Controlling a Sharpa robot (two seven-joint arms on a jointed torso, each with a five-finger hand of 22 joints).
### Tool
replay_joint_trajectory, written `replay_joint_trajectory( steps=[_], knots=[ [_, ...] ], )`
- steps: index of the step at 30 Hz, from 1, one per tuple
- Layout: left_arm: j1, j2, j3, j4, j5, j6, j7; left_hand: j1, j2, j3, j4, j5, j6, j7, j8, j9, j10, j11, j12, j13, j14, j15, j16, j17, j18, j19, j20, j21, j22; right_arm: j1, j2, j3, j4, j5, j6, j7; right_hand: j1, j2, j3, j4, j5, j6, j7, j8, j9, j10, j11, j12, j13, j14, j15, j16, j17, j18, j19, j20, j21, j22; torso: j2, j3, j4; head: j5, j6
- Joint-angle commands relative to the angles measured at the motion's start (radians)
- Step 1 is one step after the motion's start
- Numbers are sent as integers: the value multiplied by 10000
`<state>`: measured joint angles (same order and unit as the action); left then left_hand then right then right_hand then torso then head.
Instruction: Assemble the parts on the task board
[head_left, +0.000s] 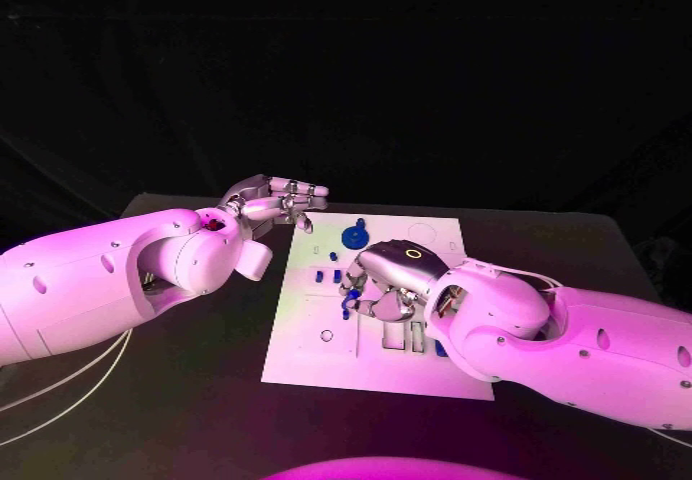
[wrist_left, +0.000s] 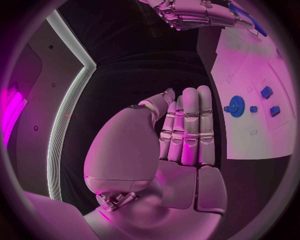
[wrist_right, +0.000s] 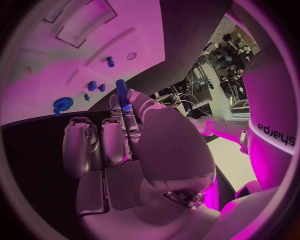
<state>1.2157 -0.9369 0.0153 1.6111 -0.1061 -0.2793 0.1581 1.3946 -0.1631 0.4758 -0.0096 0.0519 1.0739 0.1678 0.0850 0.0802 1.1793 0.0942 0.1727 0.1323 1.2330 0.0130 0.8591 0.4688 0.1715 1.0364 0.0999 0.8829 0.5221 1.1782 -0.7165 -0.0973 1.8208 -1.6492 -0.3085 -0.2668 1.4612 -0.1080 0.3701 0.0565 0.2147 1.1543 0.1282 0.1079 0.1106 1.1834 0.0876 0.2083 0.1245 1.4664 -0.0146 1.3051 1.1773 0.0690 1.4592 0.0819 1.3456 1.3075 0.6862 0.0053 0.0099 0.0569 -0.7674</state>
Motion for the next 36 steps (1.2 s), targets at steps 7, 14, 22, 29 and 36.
replay_joint_trajectory(
  steps=[7,14,22,29,36],
  knots=[
    [9,111,5,-7,-17,140,36,19,82,-65,10,-6,-17,29,-35,-13,-79,12,48,9,-80,7,-42,-10,131,-45,29,-41,-16,-640,740,-61,-478,72,123,294,99,40,430,-356,59,43,16,13,12,380,-315,-80,20,290,-84,-14,-20,-187,110,-7,-37,1632,7,-5,25,207,-49],
    [9,123,3,-24,-17,147,37,19,82,-65,10,-6,-17,29,-35,-13,-79,12,48,9,-80,7,-42,-10,131,-45,29,-41,-16,-930,1102,-83,-908,4,177,365,89,40,452,-368,71,35,21,4,12,377,-310,-95,22,289,-81,-15,-23,-186,105,-6,-44,1632,11,0,23,270,-100],
    [9,120,2,-27,-17,150,34,39,103,-67,-2,-6,-15,26,-30,-18,-88,7,67,12,-75,3,-51,-28,134,-40,28,-55,-27,-1077,1288,-112,-1335,-131,245,375,67,43,481,-380,86,24,31,-8,12,368,-301,-120,24,289,-75,-13,-21,-185,102,-3,-49,1634,9,9,12,276,-101],
    [9,117,1,-33,-17,159,27,39,103,-67,-2,-6,-15,26,-30,-18,-88,7,67,12,-75,3,-51,-28,134,-40,28,-55,-27,-1116,1339,-116,-1465,-207,275,375,67,43,481,-380,86,24,31,-8,12,368,-301,-120,24,289,-75,-13,-21,-185,102,-3,-49,1634,9,9,15,277,-113],
    [9,122,1,-40,-17,164,24,39,103,-67,-2,-6,-15,26,-30,-18,-88,7,67,12,-75,3,-51,-28,134,-40,28,-55,-27,-1124,1423,-118,-1576,-259,369,333,67,43,481,-380,86,24,31,-8,12,368,-301,-120,24,289,-75,-13,-21,-185,102,-3,-49,1634,13,8,18,294,-124]
  ],
)
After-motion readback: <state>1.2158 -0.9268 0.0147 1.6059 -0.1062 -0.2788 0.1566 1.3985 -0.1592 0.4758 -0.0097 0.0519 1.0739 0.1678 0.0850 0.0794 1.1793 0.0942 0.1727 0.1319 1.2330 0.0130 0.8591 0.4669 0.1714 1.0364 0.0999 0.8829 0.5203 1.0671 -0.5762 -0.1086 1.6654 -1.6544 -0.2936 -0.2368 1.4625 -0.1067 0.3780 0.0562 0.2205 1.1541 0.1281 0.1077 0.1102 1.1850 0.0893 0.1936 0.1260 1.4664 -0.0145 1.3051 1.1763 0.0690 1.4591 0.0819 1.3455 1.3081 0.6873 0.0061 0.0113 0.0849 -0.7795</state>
